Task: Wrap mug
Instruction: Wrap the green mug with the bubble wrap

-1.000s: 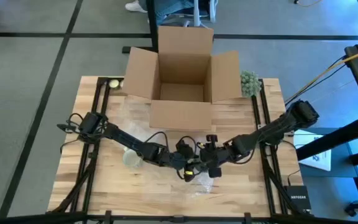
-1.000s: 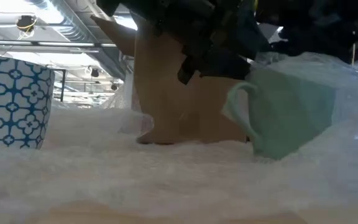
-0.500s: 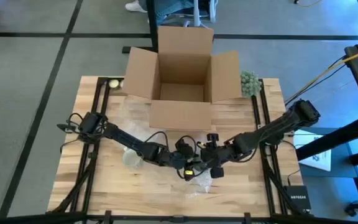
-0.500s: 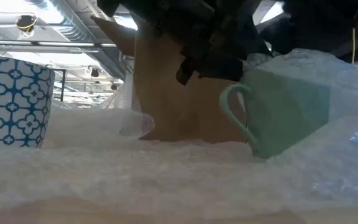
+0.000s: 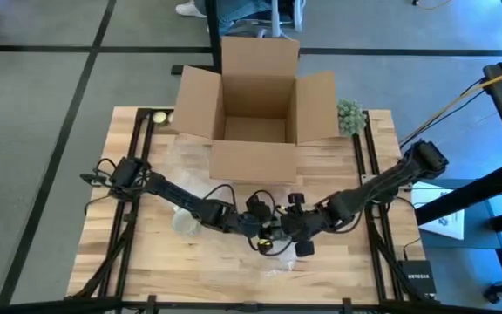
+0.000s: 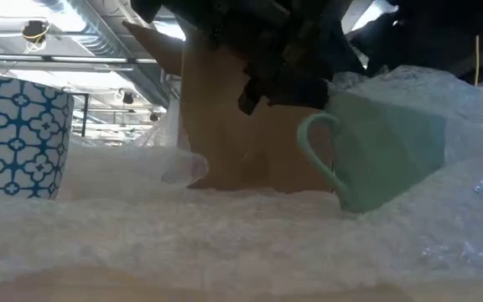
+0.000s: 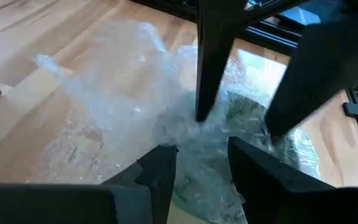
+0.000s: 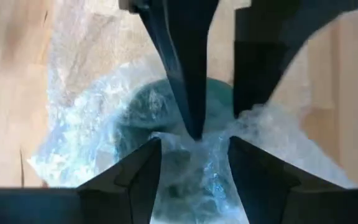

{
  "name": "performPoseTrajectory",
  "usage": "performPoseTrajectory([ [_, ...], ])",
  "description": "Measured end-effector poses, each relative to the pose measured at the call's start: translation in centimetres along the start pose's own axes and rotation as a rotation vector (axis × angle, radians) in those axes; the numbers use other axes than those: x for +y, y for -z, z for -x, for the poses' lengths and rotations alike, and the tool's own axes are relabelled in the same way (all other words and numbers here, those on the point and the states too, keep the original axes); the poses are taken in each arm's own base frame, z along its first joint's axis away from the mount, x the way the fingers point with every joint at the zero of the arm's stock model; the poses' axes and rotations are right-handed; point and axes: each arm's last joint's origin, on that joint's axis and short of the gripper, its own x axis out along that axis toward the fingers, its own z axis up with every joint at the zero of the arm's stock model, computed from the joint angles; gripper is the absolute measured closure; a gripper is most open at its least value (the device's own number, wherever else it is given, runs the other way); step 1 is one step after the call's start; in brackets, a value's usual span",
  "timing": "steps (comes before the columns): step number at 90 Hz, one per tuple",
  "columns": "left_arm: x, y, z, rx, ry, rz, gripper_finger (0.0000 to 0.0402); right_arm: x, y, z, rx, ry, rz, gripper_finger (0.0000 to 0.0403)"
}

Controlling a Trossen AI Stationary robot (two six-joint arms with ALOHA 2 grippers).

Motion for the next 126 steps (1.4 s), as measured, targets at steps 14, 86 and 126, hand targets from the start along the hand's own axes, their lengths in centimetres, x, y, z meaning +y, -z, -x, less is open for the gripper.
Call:
performPoseTrajectory([
  [14,-0.1,0.0,0.0,0.0,0.011,0.0,0.027,0.4,0.3,-2.2,0.057,0.005,-0.002,0.0231],
  [86,-0.6,-1.0,1.6,-0.016,-0.001,-0.034,0.027,0.7,0.3,-4.1,0.063,0.0,-0.008,0.0231],
  [126,0.1,0.7,-0.2,0.044,-0.021,-0.018,0.027,0.7,-0.6,-2.2,0.031,-0.012,0.006,0.0231],
])
